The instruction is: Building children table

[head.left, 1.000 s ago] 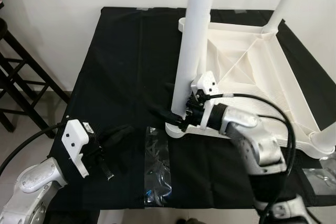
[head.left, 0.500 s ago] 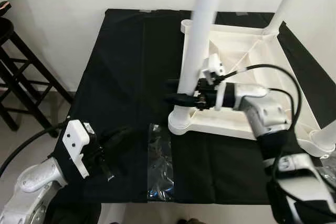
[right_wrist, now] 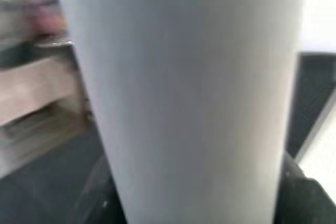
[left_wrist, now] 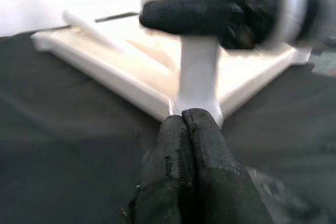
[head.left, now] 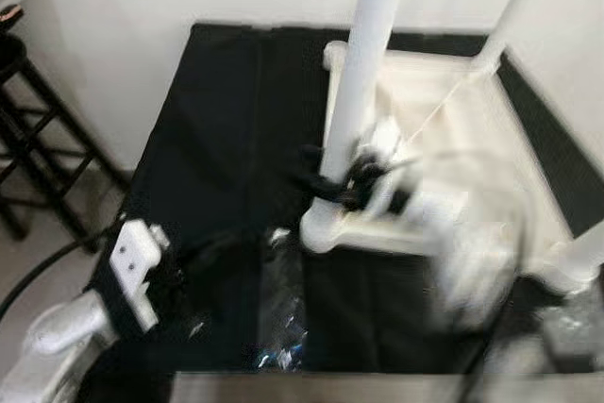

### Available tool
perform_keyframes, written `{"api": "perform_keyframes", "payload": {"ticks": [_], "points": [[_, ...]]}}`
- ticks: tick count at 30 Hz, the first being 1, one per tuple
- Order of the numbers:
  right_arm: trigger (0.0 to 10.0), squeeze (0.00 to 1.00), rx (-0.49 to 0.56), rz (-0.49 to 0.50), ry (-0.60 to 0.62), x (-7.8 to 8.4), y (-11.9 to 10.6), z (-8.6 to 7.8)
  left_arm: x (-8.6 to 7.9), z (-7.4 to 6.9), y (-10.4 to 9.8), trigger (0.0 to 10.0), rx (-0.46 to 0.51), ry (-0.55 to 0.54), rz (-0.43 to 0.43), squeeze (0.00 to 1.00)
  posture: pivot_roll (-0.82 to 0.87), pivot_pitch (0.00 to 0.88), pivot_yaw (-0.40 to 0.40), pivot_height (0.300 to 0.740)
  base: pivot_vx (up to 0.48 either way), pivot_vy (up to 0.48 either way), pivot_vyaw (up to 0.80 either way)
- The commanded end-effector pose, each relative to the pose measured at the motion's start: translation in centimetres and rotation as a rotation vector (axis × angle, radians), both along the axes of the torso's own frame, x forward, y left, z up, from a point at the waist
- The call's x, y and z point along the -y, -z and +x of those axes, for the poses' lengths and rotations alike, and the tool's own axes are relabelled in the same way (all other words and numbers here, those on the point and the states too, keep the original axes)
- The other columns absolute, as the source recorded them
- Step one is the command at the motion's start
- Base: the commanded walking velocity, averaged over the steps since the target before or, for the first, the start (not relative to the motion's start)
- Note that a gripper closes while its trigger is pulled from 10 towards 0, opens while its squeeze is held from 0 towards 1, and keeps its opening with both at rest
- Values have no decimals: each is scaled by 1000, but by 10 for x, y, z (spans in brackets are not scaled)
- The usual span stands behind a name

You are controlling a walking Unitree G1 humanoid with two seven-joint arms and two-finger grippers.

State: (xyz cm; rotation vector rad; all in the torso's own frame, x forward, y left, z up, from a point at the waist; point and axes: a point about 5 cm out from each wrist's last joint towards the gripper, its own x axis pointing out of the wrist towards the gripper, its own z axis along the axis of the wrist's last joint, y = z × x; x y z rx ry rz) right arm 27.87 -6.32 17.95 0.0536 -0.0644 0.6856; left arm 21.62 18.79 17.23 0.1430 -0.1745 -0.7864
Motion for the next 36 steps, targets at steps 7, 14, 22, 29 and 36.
{"api": "perform_keyframes", "payload": {"ticks": [7,14,22,29,36], "points": [[0,0,-136,-101,93,16,25,21,-2,-2,-1,10000,-13,12,6,0,97,175,-29,740,0,0,0],[10000,4,-135,-152,82,27,23,26,-3,-2,-1,10000,-12,9,8,0,94,178,-29,740,0,0,0],[10000,1000,8,-97,-222,29,-21,29,-2,-2,-1,10000,-15,13,5,0,81,170,-32,740,0,0,0],[10000,0,94,-58,-536,43,-45,48,0,0,0,10000,-13,11,5,0,91,155,-37,740,0,0,0],[10000,0,31,-112,-801,47,-48,56,1,1,2,10000,-17,14,4,0,96,148,-41,740,0,0,0]]}}
